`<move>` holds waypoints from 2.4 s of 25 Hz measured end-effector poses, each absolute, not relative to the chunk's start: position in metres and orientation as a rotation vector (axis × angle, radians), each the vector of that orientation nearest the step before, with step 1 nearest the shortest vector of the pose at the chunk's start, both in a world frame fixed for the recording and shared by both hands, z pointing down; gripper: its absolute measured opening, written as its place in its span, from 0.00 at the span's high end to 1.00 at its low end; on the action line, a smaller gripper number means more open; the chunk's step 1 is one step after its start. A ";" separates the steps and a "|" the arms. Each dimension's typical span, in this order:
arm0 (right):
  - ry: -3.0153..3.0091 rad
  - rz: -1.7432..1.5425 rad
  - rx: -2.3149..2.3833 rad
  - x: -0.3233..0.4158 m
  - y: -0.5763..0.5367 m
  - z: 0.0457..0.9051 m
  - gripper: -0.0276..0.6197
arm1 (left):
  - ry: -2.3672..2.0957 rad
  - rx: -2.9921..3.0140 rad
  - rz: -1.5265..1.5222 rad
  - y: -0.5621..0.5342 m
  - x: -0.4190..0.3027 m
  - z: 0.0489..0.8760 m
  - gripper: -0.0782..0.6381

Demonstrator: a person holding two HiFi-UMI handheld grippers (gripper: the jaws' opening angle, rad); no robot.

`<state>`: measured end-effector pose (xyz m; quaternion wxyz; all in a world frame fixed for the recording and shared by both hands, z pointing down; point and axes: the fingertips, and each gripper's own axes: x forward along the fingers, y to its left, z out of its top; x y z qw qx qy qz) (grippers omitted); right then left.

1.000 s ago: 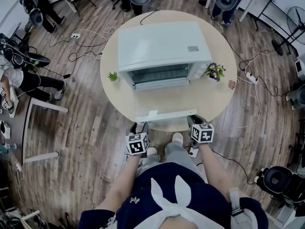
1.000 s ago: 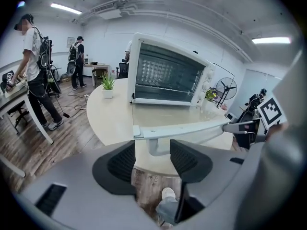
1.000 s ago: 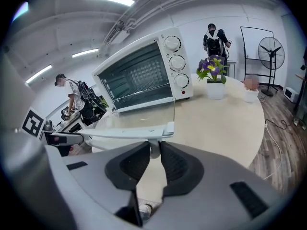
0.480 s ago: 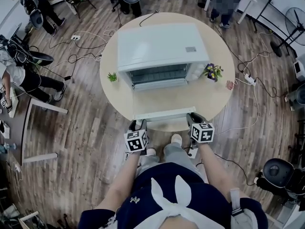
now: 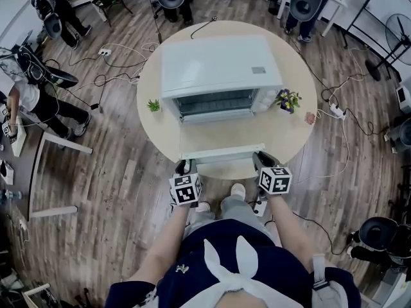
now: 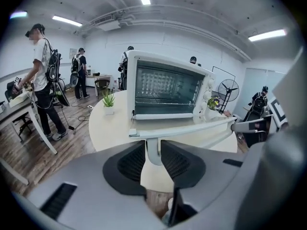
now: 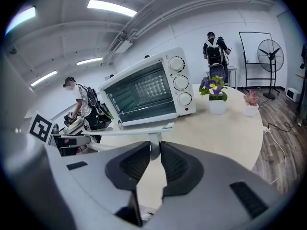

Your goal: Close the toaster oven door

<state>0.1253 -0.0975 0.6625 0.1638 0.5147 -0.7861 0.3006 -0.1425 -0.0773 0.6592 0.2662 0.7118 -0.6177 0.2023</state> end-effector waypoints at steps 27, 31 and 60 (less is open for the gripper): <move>-2.243 0.859 1.427 0.121 -0.111 0.638 0.83 | -1.659 1.891 0.517 -0.089 -0.149 0.636 0.76; -2.249 0.841 1.429 0.119 -0.111 0.634 0.83 | -1.659 1.887 0.499 -0.090 -0.152 0.632 0.76; -2.302 0.748 1.422 0.119 -0.127 0.611 0.83 | -1.668 1.893 0.426 -0.105 -0.152 0.611 0.77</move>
